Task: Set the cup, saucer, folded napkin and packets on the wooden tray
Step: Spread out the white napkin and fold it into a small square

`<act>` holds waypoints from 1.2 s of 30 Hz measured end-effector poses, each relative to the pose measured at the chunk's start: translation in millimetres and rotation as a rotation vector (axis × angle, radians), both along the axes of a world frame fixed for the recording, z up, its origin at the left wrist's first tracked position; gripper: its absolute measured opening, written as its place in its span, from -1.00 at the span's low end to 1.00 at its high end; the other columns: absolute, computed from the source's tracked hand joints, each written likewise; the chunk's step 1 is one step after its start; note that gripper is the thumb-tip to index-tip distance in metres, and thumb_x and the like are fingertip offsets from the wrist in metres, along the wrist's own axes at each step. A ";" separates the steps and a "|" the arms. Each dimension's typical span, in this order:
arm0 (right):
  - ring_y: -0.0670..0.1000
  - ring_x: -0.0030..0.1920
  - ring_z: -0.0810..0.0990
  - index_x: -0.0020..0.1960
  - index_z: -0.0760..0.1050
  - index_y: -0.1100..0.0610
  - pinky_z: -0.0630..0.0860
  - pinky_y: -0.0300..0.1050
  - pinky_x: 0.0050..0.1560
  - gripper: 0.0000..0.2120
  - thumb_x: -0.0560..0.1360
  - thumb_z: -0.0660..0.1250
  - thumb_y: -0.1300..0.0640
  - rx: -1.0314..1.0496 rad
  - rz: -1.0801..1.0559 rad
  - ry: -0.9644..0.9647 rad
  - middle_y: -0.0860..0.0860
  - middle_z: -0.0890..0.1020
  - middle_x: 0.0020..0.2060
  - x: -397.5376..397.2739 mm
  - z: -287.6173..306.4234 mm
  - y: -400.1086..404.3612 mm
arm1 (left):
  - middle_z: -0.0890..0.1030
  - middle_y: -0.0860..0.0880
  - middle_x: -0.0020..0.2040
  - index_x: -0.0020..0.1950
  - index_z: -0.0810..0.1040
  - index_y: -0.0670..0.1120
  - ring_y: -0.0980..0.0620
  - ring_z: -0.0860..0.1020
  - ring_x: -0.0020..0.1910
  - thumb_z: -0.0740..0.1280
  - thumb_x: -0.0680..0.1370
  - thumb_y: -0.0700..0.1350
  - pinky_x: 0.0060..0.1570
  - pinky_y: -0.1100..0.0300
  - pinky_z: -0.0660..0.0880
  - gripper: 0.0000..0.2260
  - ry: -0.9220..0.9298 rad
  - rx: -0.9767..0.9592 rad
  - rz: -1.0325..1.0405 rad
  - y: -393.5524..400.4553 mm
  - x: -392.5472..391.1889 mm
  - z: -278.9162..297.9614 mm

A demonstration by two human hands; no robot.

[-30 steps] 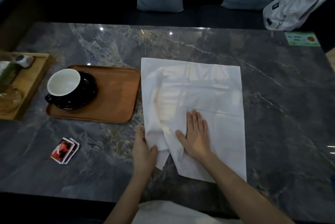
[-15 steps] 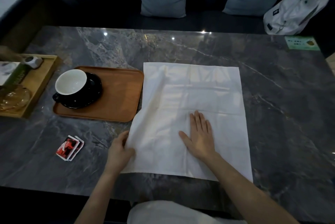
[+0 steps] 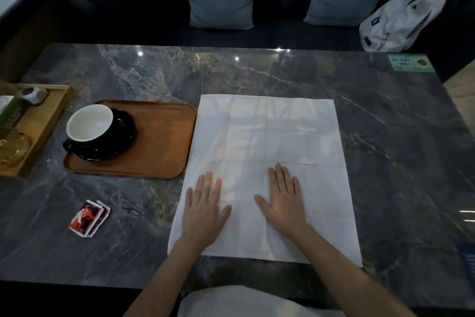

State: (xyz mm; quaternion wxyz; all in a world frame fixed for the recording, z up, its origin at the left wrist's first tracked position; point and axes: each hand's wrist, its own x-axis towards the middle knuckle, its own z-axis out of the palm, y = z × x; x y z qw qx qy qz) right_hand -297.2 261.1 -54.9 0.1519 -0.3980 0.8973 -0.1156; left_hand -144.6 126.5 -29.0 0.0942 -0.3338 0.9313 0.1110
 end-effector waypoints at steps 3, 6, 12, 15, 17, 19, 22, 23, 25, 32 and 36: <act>0.03 0.53 -0.14 0.51 -0.11 0.12 -0.34 -0.08 0.41 -0.16 0.36 -0.23 -0.33 0.017 0.008 -0.035 0.08 -0.06 0.54 -2.2 4.3 -0.5 | 0.43 -0.17 0.37 0.36 0.34 -0.09 -0.15 0.42 0.33 -0.20 0.54 0.24 0.21 -0.15 0.40 -0.38 -0.047 0.037 -0.041 1.3 -16.0 -3.5; 0.11 0.51 0.07 0.48 0.10 0.14 -0.07 0.01 0.47 -0.24 0.39 -0.12 -0.25 -0.020 -0.006 -0.087 0.13 0.14 0.51 -11.3 16.1 -3.5 | 0.43 -0.22 0.36 0.29 0.42 -0.15 -0.20 0.38 0.36 -0.04 0.48 0.16 0.30 -0.17 0.31 -0.44 0.038 0.094 -0.005 0.2 -35.7 -0.2; 0.19 0.13 0.49 0.11 0.52 0.21 0.43 0.02 0.07 -0.73 0.52 0.16 0.11 -0.023 0.023 -0.091 0.16 0.57 0.10 -58.8 41.2 -27.1 | 0.56 -0.11 -0.18 -0.22 0.49 -0.14 -0.13 0.54 -0.16 0.06 0.42 -0.06 -0.09 0.05 0.46 -0.74 0.176 0.085 -0.051 -5.0 -78.9 12.3; 0.16 0.04 0.57 0.05 0.54 0.19 0.49 0.02 0.00 -0.77 0.53 0.16 0.14 -0.048 0.000 -0.162 0.13 0.63 0.03 -86.3 51.9 -39.7 | 0.60 -0.11 -0.16 -0.18 0.56 -0.15 -0.12 0.57 -0.14 0.10 0.44 -0.09 -0.09 0.07 0.50 -0.73 0.209 0.073 -0.108 -12.7 -109.4 15.3; 0.14 0.04 0.58 0.06 0.56 0.18 0.51 0.02 0.01 -0.77 0.53 0.17 0.17 -0.083 -0.019 -0.186 0.11 0.65 0.04 -104.3 57.6 -47.8 | 0.63 -0.12 -0.14 -0.16 0.58 -0.16 -0.13 0.60 -0.15 0.09 0.43 -0.08 -0.14 0.09 0.53 -0.71 0.238 0.056 -0.147 -20.2 -130.1 18.5; 0.13 0.03 0.59 0.06 0.57 0.18 0.52 0.02 0.03 -0.78 0.53 0.17 0.18 -0.106 -0.044 -0.201 0.10 0.66 0.03 -122.2 61.7 -55.6 | 0.64 -0.16 -0.06 -0.07 0.58 -0.19 -0.17 0.61 -0.08 0.08 0.45 -0.06 -0.13 0.04 0.55 -0.67 0.292 0.057 -0.184 -29.9 -149.1 20.0; 0.11 0.01 0.60 0.08 0.56 0.17 0.53 0.02 0.04 -0.78 0.53 0.18 0.18 -0.140 -0.090 -0.199 0.10 0.67 0.02 -147.5 63.3 -67.7 | 0.45 -0.20 0.33 0.31 0.39 -0.19 -0.19 0.42 0.31 0.12 0.56 -0.04 0.22 -0.02 0.41 -0.62 0.269 0.131 -0.226 -42.1 -175.0 17.4; 0.11 0.02 0.60 0.10 0.55 0.16 0.53 0.00 0.04 -0.78 0.54 0.18 0.18 -0.150 -0.108 -0.192 0.10 0.66 0.03 -154.7 63.0 -72.7 | 0.28 -0.14 0.46 0.43 0.23 -0.14 -0.13 0.25 0.44 0.10 0.59 -0.01 0.36 0.00 0.26 -0.56 0.221 0.135 -0.235 -46.2 -181.8 14.8; 0.08 0.08 0.58 0.17 0.51 0.14 0.52 -0.02 0.10 -0.75 0.55 0.17 0.18 -0.147 -0.131 -0.168 0.09 0.63 0.09 -167.4 61.6 -85.1 | 0.00 -0.04 0.55 0.50 -0.01 -0.06 -0.03 -0.04 0.52 0.02 0.60 0.07 0.47 0.03 -0.01 -0.49 0.164 0.103 -0.227 -51.8 -192.5 6.5; 0.09 0.41 0.29 0.41 0.27 0.13 0.21 -0.02 0.41 -0.61 0.59 0.09 0.18 -0.003 -0.014 -0.025 0.09 0.37 0.40 -204.0 45.9 -117.1 | -0.09 -0.02 0.55 0.50 -0.08 -0.05 -0.02 -0.13 0.52 -0.23 0.49 0.21 0.47 -0.04 -0.17 -0.37 0.139 0.074 -0.201 -67.2 -215.5 -18.5; 0.14 0.45 0.20 0.45 0.15 0.15 0.11 0.01 0.45 -0.56 0.59 0.08 0.12 0.154 0.063 0.046 0.12 0.27 0.45 -214.4 35.2 -128.0 | -0.07 -0.01 0.55 0.50 -0.08 -0.03 0.06 -0.21 0.48 -0.23 0.49 0.21 0.40 0.03 -0.28 -0.38 0.127 0.065 -0.199 -72.5 -216.7 -32.7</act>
